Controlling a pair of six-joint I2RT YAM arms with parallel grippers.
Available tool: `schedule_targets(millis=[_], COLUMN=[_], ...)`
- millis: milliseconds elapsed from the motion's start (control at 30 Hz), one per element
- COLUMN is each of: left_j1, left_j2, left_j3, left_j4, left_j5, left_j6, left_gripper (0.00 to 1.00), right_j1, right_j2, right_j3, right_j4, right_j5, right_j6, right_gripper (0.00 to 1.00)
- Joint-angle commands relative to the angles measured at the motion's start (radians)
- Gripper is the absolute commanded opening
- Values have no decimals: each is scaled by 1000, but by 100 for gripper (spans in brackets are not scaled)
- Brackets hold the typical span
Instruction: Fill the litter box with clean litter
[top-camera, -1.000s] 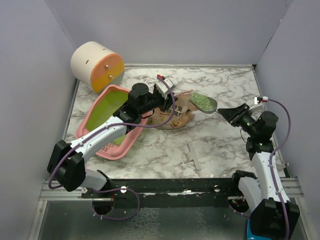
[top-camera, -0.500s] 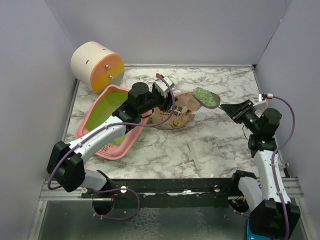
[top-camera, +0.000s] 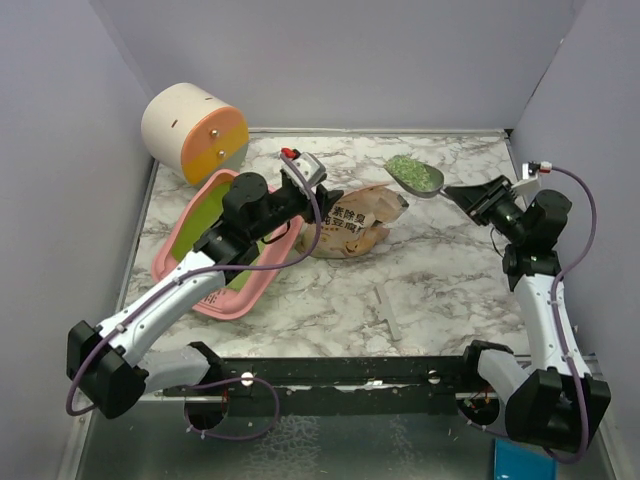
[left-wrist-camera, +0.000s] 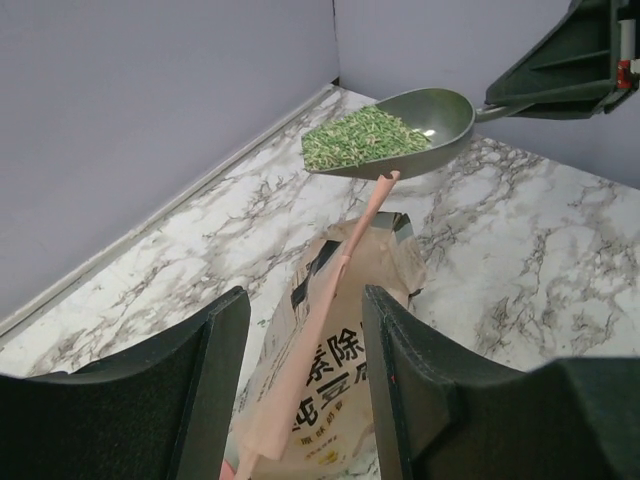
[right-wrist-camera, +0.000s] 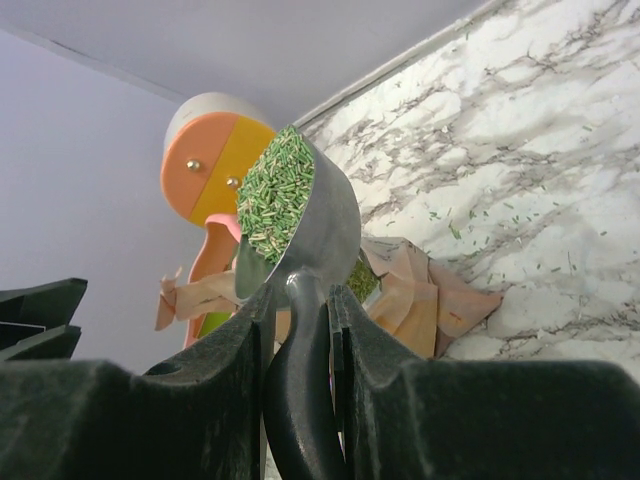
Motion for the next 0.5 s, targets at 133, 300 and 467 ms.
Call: schedule_targets(millis=[133,300,467], left_j1=[4,4,5], left_j2=[-165,-240,-282], left_j3=[-64,-68,-53], left_j4=[-84,-149,-216], left_j5=[-15,-3,21], left_j6=[-24,-28,-32], left_gripper=[52,51,51], right_j1=[-4,16,74], right_j2=[109,185,280], right_j3=[183,284,367], right_j4=[88,71,87], right_j5=[-104,-127,-137], right_j6=[-6,-23,-17], right_gripper=[1,1,1])
